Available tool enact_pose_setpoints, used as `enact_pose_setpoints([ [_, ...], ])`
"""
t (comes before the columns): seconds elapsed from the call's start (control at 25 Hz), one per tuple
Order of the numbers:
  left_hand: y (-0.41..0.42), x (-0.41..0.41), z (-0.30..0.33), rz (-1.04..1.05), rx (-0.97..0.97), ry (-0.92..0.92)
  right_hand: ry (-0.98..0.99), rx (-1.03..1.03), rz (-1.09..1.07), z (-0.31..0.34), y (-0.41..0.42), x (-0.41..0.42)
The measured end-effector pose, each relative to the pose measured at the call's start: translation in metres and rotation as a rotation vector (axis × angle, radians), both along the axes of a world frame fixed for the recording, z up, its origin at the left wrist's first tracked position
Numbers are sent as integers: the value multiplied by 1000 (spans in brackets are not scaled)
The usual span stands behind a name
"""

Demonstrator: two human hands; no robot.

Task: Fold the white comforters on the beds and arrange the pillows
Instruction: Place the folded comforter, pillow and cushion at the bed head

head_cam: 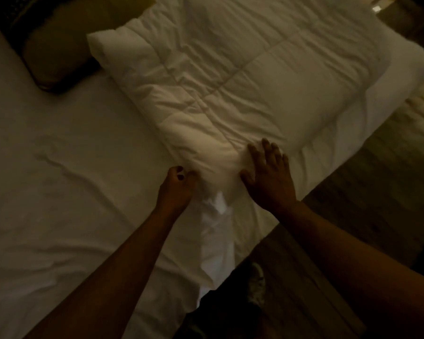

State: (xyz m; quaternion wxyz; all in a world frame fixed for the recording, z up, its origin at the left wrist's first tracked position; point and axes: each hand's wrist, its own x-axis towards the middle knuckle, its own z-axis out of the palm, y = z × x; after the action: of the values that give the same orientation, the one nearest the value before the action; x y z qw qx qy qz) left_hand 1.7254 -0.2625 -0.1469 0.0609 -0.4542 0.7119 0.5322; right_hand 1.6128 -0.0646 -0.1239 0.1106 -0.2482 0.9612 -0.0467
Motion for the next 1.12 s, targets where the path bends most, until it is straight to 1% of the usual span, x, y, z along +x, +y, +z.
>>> enact_pose_setpoints([
  [0.16,10,-28,14,66,-99,-50,25,-26,20,6,43,-66],
  [0.32,33,-61,37,186,-278,-124,-40,-101,62,13,70,-137],
  [0.44,56,-72,45,270,-301,-192,-60,-105,110,16,79,-169],
  [0.6,61,-98,44,385,-326,-237,-20,-80,217,21,73,-220],
  [0.8,25,-131,43,497,-384,-248,51,-28,232,19,32,-298],
  [0.92,-5,-153,37,588,-333,-292,93,-17,243,20,0,-353],
  [1.0,-22,-165,31,683,-244,-335,137,-12,239,20,-16,-394],
  [1.12,-32,-177,18,805,-128,-351,193,35,206,22,-29,-459],
])
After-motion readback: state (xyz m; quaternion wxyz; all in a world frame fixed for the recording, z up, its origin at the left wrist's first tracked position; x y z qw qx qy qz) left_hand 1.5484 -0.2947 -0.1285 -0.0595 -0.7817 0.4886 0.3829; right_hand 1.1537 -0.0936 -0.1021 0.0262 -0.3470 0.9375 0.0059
